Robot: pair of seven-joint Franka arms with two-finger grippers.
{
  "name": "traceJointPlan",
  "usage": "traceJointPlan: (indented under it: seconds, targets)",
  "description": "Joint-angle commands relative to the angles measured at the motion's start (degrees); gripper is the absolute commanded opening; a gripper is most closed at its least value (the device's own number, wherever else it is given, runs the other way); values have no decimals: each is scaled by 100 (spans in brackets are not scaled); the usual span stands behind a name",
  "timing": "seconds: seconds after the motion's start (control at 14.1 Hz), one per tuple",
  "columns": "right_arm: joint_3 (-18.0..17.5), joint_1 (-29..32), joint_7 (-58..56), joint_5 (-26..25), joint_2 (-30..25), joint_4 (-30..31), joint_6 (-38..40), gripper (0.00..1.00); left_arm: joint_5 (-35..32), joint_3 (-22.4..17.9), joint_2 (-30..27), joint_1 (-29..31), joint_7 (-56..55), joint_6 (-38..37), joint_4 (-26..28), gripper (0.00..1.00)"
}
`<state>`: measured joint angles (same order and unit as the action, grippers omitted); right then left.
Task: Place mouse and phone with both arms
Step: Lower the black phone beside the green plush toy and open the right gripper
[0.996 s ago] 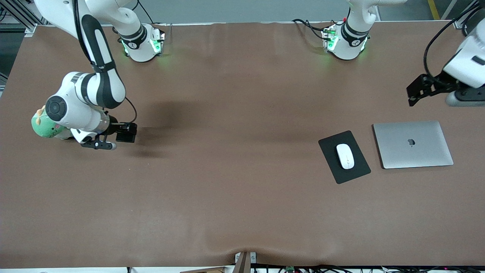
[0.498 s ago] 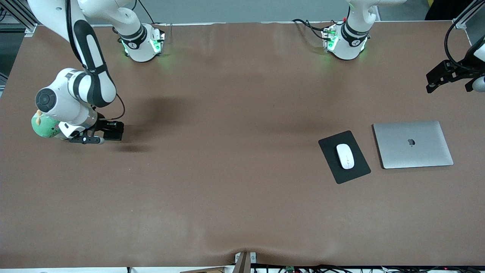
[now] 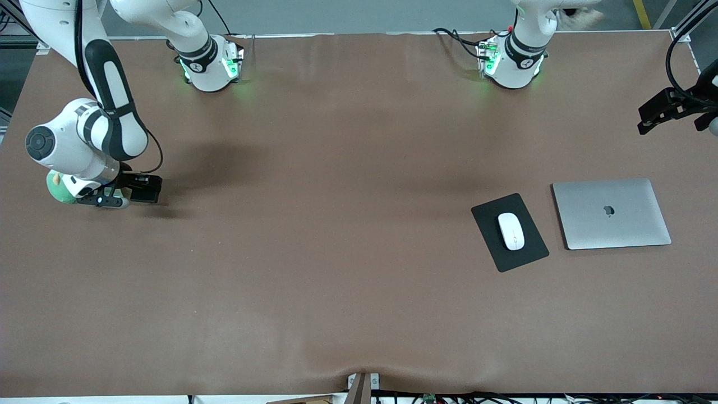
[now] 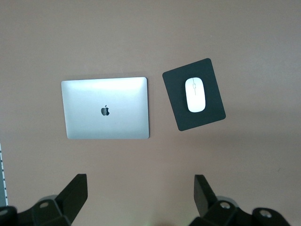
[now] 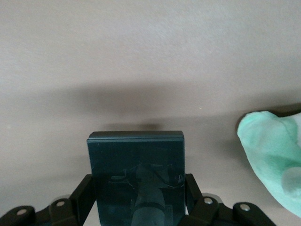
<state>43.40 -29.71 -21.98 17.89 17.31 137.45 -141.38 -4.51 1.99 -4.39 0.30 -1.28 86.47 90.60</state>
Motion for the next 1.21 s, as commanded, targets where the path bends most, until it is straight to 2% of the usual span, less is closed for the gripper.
traceJointPlan:
  seconds: [0.0, 0.14, 0.36, 0.57, 0.78, 0.93, 1.14]
  targets:
    - [-69, 88, -34, 91, 106, 72, -152, 0, 126, 21, -71, 14, -3, -25, 20, 100]
    - [-112, 27, -43, 275, 185, 81, -205, 0, 126, 39, -35, -4, -30, 2, 20, 100]
    - [-411, 18, -43, 697, 273, 63, -223, 0, 126, 39, -79, 14, 31, -24, 28, 100]
    - [-648, 87, -113, 830, 449, 45, -460, 0, 126, 47, -106, 14, 32, -51, 11, 100]
    - [-658, 281, -402, 839, 449, 45, -434, 0, 126, 48, -97, 5, 5, -51, -7, 100]
    - [-658, 290, -412, 847, 440, 28, -381, 100, 126, 48, -97, 5, 14, -51, 2, 100]
    - [-649, 237, -412, 839, 431, -217, 82, 100, 126, 56, -97, 5, 23, -51, -7, 100]
